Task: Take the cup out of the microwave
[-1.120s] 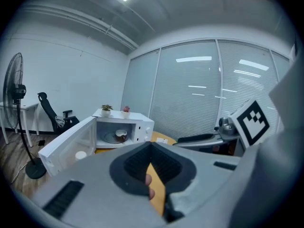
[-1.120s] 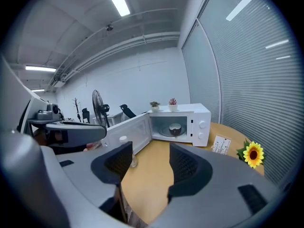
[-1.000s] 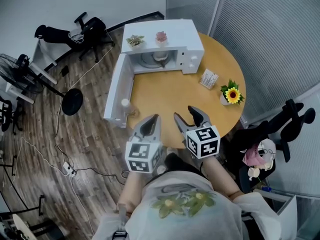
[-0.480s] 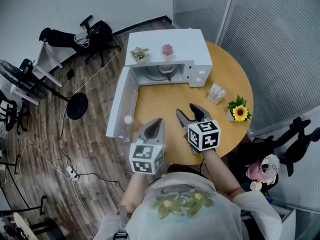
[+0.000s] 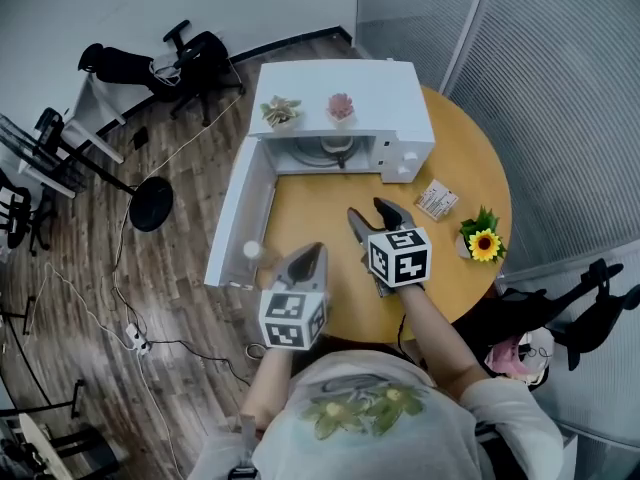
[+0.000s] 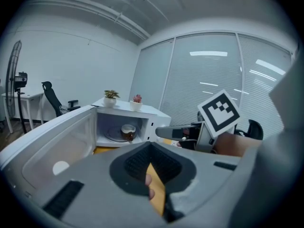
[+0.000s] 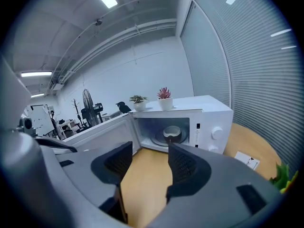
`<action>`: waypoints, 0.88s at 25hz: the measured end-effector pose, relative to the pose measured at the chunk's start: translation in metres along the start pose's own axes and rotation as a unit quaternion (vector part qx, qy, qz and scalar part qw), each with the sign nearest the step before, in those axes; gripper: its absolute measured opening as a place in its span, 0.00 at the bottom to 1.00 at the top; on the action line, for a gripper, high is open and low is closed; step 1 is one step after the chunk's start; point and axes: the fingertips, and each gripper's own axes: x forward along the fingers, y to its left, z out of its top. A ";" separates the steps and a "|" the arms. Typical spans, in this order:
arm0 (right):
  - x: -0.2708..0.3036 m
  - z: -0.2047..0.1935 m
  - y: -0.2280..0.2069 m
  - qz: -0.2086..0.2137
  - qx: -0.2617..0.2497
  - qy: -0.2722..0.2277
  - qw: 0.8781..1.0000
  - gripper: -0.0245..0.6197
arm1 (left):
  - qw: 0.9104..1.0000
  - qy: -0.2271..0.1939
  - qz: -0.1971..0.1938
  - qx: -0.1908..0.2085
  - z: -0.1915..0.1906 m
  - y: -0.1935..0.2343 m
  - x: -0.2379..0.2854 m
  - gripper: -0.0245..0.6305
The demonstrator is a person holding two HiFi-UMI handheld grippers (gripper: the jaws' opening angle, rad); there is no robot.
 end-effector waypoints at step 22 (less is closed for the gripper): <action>0.120 0.001 -0.035 -0.015 -0.005 0.045 0.999 0.41 | 0.998 0.038 0.006 -0.052 -0.014 0.029 0.059 0.04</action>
